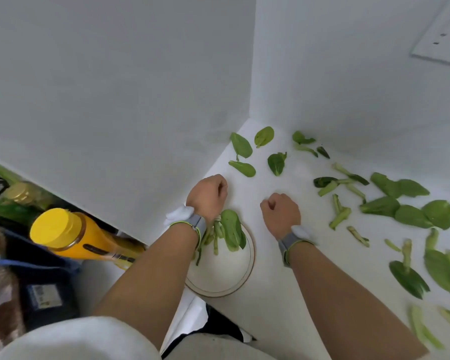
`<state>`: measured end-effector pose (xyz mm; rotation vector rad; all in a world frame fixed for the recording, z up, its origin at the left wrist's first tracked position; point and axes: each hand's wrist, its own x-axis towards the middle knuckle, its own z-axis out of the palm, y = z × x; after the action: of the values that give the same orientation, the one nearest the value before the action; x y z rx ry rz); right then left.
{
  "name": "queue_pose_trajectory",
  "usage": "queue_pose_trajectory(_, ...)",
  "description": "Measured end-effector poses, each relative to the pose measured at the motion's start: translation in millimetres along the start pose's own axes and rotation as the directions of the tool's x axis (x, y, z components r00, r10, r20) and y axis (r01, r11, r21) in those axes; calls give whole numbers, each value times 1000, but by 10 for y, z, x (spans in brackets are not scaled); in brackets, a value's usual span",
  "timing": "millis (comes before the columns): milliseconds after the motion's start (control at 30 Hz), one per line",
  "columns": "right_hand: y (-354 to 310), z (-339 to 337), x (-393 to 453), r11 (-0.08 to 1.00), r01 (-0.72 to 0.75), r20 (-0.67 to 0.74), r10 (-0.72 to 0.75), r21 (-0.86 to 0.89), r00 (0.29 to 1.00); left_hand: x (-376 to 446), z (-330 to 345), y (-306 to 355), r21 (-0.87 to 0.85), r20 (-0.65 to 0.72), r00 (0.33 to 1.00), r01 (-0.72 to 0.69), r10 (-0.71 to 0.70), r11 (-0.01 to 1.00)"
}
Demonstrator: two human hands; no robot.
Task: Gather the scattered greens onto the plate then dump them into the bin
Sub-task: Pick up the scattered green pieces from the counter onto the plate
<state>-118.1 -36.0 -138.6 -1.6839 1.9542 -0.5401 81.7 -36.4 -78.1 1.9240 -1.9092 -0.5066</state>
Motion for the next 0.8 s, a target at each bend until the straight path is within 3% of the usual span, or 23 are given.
queue_pose_trajectory(233, 17, 61, 219, 981, 14, 137, 12, -192, 991, 603, 195, 104, 245, 244, 968, -118, 57, 962)
queue_pose_trajectory(433, -13, 125, 418, 961, -20, 223, 85, -278, 971, 942, 387, 204, 470, 364, 912, -353, 187, 809)
queue_pose_trajectory(600, 48, 149, 452, 953, 14, 265, 70, -302, 962, 1045, 444, 271, 566, 373, 894, -432, 250, 702)
queue_pose_trajectory(667, 42, 141, 447, 949, 4, 231, 73, -315, 970, 1023, 459, 266, 548, 360, 892, -439, 273, 712)
queue_pose_trajectory(733, 43, 76, 509, 957, -88, 82, 115, -276, 990, 999, 468, 246, 499, 319, 902, -419, 289, 759)
queue_pose_trajectory(800, 52, -2, 612, 975, -177, -71, 169, -131, 983, 936, 457, 208, 454, 294, 910, -402, 292, 795)
